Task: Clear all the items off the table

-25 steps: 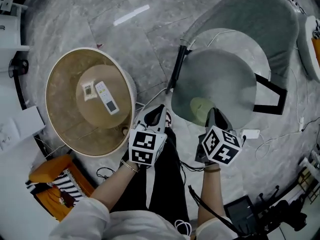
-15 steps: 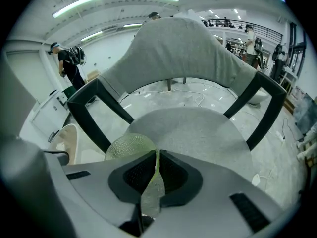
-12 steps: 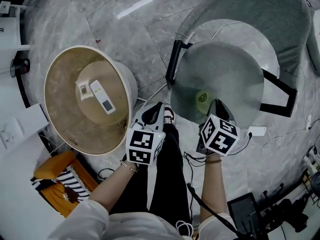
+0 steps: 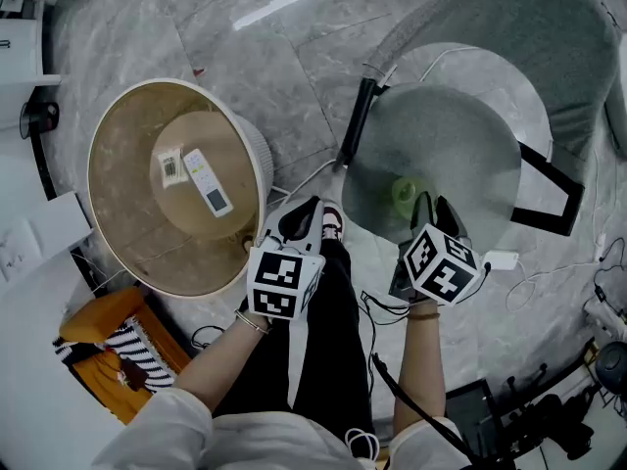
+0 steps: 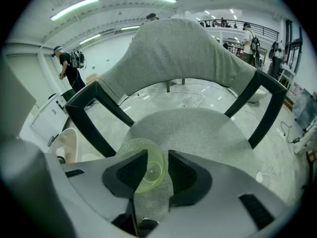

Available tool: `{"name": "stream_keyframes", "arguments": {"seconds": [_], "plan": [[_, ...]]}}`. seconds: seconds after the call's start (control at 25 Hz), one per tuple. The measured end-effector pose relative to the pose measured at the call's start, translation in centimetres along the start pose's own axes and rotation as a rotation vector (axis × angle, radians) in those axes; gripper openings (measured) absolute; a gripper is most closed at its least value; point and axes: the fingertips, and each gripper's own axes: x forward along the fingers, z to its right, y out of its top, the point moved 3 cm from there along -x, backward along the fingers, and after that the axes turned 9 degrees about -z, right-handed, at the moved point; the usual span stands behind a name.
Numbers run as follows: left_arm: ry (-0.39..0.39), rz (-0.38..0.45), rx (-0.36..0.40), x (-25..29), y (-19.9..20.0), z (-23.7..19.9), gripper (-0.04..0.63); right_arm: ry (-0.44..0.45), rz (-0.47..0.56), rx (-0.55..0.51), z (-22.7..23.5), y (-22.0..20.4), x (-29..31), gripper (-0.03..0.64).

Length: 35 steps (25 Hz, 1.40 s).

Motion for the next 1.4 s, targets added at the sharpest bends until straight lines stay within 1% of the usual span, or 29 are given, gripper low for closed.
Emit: {"name": "stream_keyframes", "arguments": {"seconds": [0.16,0.36,0.48,0.64,0.72,0.84,1.0,1.16,1.28,1.4], "plan": [[0.007,0.012,-0.017,-0.8,-0.2,-1.0,0.002,-0.035,0.030,0.004,-0.1,0.2,-0.9,0.170],[0.024,0.043,-0.052,-2.9,-0.4,-3.1,0.002,-0.089,0.104,-0.028,-1.6,1.3,-3.1,0.175],[0.046,0.072,-0.085,-4.8,-0.6,-5.1,0.002,-0.101,0.163,-0.074,-4.1,2.4,-4.9,0.173],[0.088,0.118,-0.149,-8.2,-1.4,-8.9,0.002,-0.074,0.219,-0.145,-9.6,3.2,-6.7,0.173],[0.114,0.142,-0.184,-9.9,-2.1,-10.9,0.002,-0.043,0.248,-0.188,-12.9,3.4,-7.3,0.170],[0.169,0.181,-0.255,-12.7,-3.7,-14.5,0.002,0.037,0.288,-0.285,-19.2,3.0,-7.5,0.156],[0.247,0.223,-0.346,-17.2,-6.8,-19.9,0.002,0.148,0.292,-0.404,-28.6,0.7,-7.6,0.138],[0.357,0.273,-0.459,-22.7,-9.4,-24.5,0.002,0.282,0.294,-0.531,-38.2,-1.0,-8.4,0.126],[0.419,0.314,-0.522,-27.2,-11.8,-27.5,0.002,0.360,0.296,-0.614,-45.1,-3.0,-10.2,0.081],[0.470,0.353,-0.580,-30.5,-13.8,-29.7,0.002,0.424,0.295,-0.675,-49.9,-4.9,-11.5,0.054]]}}
